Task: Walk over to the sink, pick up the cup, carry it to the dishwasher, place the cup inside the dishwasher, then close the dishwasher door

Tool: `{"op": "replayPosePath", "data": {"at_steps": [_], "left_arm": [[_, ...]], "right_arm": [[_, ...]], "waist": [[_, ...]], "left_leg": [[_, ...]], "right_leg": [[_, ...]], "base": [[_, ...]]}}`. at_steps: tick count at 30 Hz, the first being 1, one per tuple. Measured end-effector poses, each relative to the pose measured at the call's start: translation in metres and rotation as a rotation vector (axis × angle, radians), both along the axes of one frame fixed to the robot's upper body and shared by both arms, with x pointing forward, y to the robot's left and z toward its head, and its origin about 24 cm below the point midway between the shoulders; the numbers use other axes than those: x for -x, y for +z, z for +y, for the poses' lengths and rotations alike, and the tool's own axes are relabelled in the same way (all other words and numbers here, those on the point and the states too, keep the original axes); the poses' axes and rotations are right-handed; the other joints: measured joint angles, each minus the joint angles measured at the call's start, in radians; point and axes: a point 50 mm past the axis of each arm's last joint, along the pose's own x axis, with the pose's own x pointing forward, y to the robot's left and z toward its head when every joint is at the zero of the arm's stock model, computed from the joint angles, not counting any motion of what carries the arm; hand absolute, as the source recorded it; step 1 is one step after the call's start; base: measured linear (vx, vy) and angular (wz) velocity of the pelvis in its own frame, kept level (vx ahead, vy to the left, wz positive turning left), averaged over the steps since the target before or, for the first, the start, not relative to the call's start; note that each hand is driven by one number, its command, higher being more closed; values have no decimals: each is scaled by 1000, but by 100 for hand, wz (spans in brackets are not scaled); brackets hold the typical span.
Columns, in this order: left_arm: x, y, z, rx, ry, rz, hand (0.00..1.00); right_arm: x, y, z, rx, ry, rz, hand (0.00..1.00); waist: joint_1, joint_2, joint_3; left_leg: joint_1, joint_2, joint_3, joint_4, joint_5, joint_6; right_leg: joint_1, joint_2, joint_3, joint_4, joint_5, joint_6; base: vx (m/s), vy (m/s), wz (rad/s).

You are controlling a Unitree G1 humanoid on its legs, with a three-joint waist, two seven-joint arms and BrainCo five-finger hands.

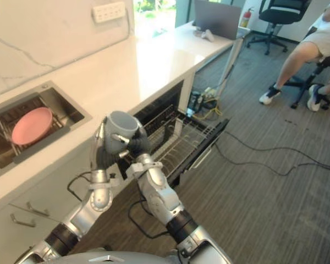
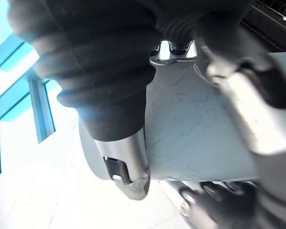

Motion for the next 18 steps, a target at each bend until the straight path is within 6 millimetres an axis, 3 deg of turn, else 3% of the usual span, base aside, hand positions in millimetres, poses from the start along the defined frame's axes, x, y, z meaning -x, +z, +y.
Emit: {"op": "replayPosePath", "data": {"at_steps": [18], "left_arm": [[0, 3, -3, 9, -14, -14, 0]], "right_arm": [[-1, 2, -3, -89, -6, 13, 100]], "waist": [[2, 23, 5]], "left_leg": [[-15, 4, -10, 16, -3, -2]], "right_leg": [[-3, 3, -4, 0, 1, -2]], "base": [[0, 0, 0]]}}
